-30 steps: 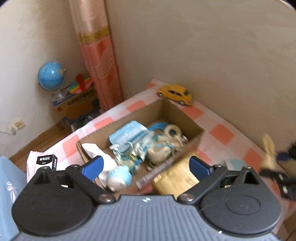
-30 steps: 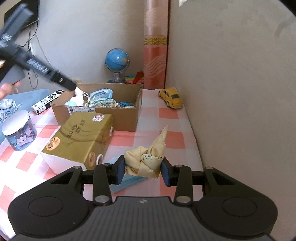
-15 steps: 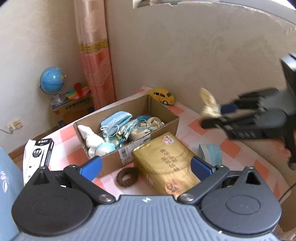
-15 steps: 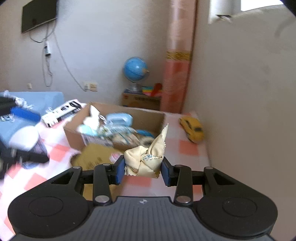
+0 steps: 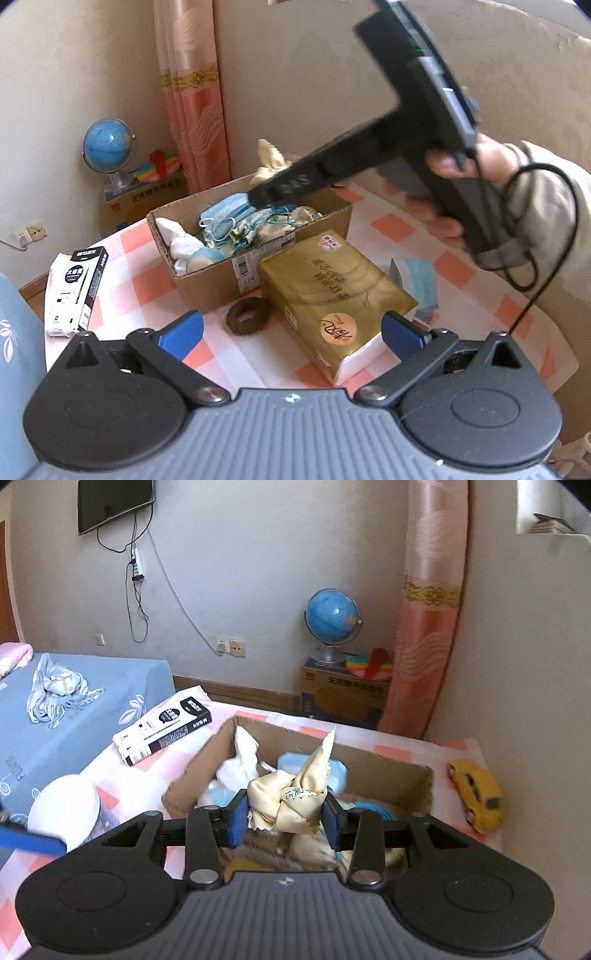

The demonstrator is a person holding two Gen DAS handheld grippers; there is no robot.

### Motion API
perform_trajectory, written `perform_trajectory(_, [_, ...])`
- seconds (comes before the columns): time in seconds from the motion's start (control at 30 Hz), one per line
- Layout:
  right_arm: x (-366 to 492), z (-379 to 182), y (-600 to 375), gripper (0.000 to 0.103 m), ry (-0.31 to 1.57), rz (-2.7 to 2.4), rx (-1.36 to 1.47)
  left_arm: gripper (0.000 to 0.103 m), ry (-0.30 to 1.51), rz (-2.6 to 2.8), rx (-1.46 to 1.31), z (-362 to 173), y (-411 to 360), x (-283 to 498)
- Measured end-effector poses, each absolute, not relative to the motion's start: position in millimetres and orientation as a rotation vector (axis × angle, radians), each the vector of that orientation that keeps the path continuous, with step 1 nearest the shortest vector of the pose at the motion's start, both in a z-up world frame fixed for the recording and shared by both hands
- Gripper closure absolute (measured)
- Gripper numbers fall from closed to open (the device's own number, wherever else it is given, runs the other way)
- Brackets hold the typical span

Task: Organize soft objects
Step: 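Carry the yellow cloth into the box and open the right tool, then move the right tool to the second blue mask while the left tool approaches the brown scrunchie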

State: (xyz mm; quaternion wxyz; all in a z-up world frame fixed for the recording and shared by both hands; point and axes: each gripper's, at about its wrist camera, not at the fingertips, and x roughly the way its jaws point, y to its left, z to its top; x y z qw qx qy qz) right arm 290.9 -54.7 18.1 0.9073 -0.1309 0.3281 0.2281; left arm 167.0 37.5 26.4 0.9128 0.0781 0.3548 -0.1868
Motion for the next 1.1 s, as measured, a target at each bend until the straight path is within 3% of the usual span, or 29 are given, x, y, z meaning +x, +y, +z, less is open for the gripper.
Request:
perform_trajectory(0.17, [292.0, 15.2, -55.7, 0.013, 0.666, 0.469, -0.273, 0.001, 0.739, -0.375, 0.152, 25.6, 41.4, 166.8])
perform_trajectory(0.3, [282.4, 19.2, -76.3, 0.004, 0.659, 0.444, -0.223, 0.001, 0.745, -0.374, 0.165, 23.5, 39.5, 167.2])
perform_trajectory(0.67, [242.7, 19.6, -132.5, 0.000, 0.675, 0.311, -0.166, 0.001, 0.734, -0.370, 0.206, 19.5, 29.8, 163.7])
perform_trajectory(1.1, [237.8, -30.4, -176.5, 0.000, 0.830, 0.125, -0.177, 0.001, 0.739, -0.360, 0.218, 16.1, 29.5, 152.8])
